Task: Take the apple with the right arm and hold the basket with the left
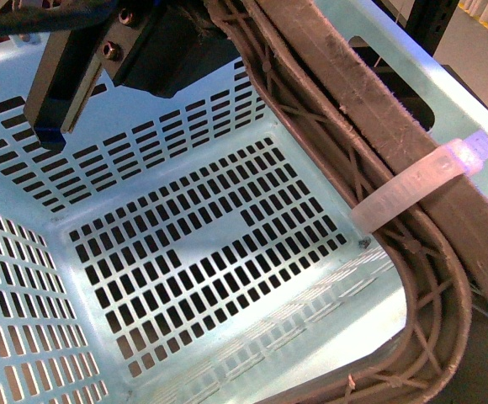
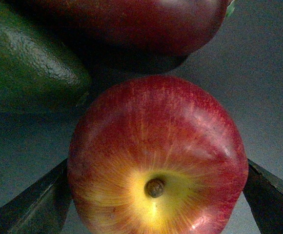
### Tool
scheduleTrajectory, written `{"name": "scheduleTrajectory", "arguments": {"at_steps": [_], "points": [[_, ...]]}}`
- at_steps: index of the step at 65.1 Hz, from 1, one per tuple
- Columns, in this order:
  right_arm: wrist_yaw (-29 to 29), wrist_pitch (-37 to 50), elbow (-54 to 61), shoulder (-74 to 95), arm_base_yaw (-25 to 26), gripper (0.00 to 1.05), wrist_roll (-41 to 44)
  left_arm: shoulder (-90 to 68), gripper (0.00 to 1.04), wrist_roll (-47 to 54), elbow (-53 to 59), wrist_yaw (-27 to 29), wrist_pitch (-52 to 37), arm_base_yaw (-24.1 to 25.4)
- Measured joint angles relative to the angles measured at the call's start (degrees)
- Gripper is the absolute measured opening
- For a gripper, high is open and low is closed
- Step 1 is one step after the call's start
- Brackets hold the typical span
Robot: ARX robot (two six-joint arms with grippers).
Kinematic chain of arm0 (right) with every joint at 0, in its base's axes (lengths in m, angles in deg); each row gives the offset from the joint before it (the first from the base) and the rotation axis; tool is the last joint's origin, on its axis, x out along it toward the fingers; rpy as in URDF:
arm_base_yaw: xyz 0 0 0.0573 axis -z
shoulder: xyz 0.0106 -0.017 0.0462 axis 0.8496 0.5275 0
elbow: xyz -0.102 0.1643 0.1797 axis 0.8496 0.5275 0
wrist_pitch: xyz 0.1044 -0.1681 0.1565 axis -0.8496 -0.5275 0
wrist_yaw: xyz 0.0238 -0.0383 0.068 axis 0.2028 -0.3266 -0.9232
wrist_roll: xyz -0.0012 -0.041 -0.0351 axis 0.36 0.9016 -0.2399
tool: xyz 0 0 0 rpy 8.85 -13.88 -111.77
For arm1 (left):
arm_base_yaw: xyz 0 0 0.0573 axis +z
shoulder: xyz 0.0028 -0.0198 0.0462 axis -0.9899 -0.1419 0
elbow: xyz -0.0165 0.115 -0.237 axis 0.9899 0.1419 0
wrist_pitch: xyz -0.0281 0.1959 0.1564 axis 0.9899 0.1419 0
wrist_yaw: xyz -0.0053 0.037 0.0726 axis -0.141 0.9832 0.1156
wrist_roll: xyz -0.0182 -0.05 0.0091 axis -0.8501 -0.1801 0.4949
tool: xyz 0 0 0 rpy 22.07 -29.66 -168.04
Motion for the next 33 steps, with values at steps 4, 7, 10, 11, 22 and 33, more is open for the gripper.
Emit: {"name": "scheduleTrajectory", "arguments": {"at_steps": [4, 7, 10, 11, 22, 33], "points": [[-0.04, 0.02, -0.44, 0.31, 0.13, 0.93, -0.22, 0.0, 0.15, -0.02, 0.0, 0.0, 0.0, 0.0], [-0.11, 0.13, -0.48, 0.35, 0.15, 0.86, -0.24, 0.0, 0.15, 0.0, 0.0, 0.0, 0.0, 0.0], [-0.13, 0.22, -0.46, 0.35, 0.15, 0.82, -0.26, 0.0, 0.15, 0.0, 0.0, 0.0, 0.0, 0.0], [-0.11, 0.26, -0.46, 0.35, 0.15, 0.81, -0.31, 0.0, 0.15, 0.0, 0.0, 0.02, 0.0, 0.0], [-0.87, 1.18, 0.0, 0.22, 0.28, 0.79, -1.88, 0.0, 0.15, -0.02, 0.0, 0.0, 0.0, 0.0], [-2.34, 2.95, 2.67, -2.43, 1.05, 0.79, -2.82, 0.0, 0.15, -0.02, 0.0, 0.0, 0.0, 0.0]]}}
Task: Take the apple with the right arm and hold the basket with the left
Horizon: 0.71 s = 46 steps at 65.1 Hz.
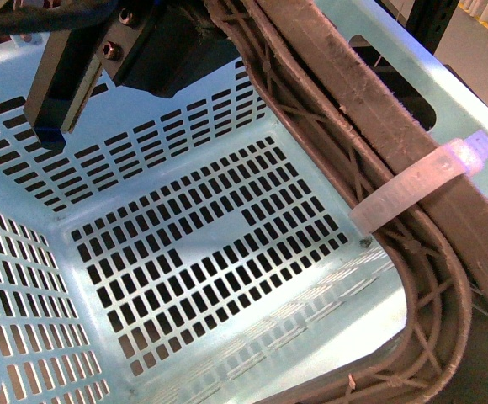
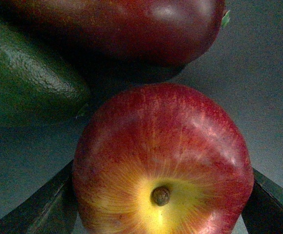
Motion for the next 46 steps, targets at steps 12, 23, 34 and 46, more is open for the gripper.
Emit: {"name": "scheduleTrajectory", "arguments": {"at_steps": [12, 23, 34, 46], "points": [[-0.7, 1.77, 4.31, -6.67, 1.49, 0.79, 1.62, 0.0, 0.15, 0.0, 0.0, 0.0, 0.0, 0.0], [-4.52, 2.34, 9.51, -16.65, 3.43, 0.79, 3.67, 0.0, 0.15, 0.0, 0.0, 0.0, 0.0, 0.0], [-9.9, -0.33, 13.66, -29.83, 4.59, 0.79, 3.48, 0.0, 0.15, 0.02, 0.0, 0.0, 0.0, 0.0], [-15.58, -3.8, 14.27, -43.52, 3.17, 0.79, -0.59, 0.0, 0.15, 0.0, 0.0, 0.0, 0.0, 0.0]]}}
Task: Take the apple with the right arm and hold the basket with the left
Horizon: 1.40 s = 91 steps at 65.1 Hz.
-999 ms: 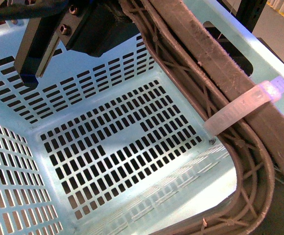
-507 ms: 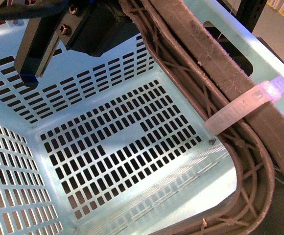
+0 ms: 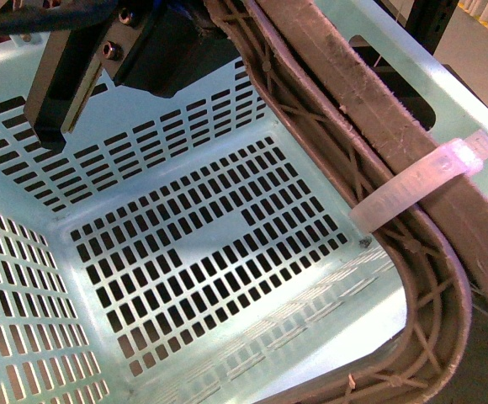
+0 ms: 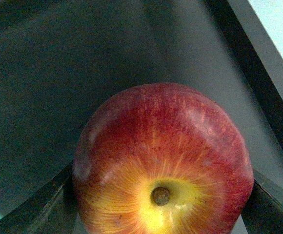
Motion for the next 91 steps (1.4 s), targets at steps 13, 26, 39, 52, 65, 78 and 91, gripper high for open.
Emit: {"name": "scheduleTrajectory", "arguments": {"at_steps": [13, 26, 39, 52, 65, 78, 91], "points": [[-2.08, -2.19, -0.92, -11.89, -6.12, 0.79, -4.52, 0.0, 0.15, 0.0, 0.0, -0.02, 0.0, 0.0], [-0.7, -2.32, -2.4, -19.47, -18.75, 0.79, -8.68, 0.0, 0.15, 0.0, 0.0, 0.0, 0.0, 0.0], [3.65, -1.95, -0.79, -20.31, -29.24, 0.79, -8.41, 0.0, 0.15, 0.02, 0.0, 0.02, 0.0, 0.0], [4.72, -1.66, 2.91, -19.45, -33.94, 0.79, -8.2, 0.0, 0.15, 0.02, 0.0, 0.0, 0.0, 0.0], [6.62, -1.46, 4.59, -17.0, -35.1, 0.79, -8.33, 0.0, 0.15, 0.02, 0.0, 0.0, 0.0, 0.0], [6.99, -1.31, 4.59, -16.7, -35.58, 0.97, -8.63, 0.0, 0.15, 0.0, 0.0, 0.0, 0.0, 0.0], [8.81, -1.44, 4.59, -19.1, -34.58, 0.96, -8.79, -0.24, 0.15, 0.42, -0.02, 0.46, 0.11, 0.0]]}}
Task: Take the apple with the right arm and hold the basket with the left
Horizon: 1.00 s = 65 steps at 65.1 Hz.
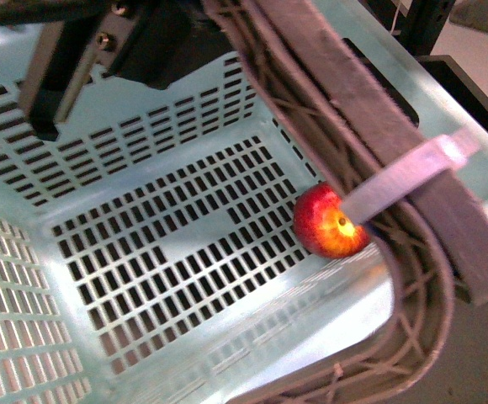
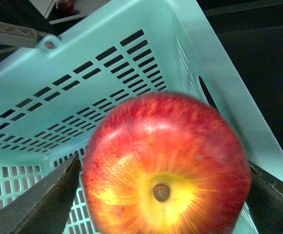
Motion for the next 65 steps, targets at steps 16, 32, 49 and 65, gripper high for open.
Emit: {"name": "scheduleTrajectory", "arguments": {"at_steps": [16, 32, 49, 65], "points": [[1.29, -2.75, 0.79, -7.41, 7.21, 0.96, -0.26, -0.17, 0.15, -0.11, 0.0, 0.11, 0.09, 0.0], [4.63, -2.05, 5.66, -12.7, 13.09, 0.93, 1.11, -0.17, 0.15, -0.2, 0.0, -0.59, 0.09, 0.0], [7.41, 25.16, 20.81, -18.56, 14.49, 0.52, 16.35, -0.17, 0.15, -0.11, 0.0, -0.11, 0.09, 0.0], [2.91, 24.98, 27.8, -25.22, 18.97, 0.11, 18.16, -0.17, 0.15, -0.17, 0.0, -0.5, 0.09, 0.0]]}}
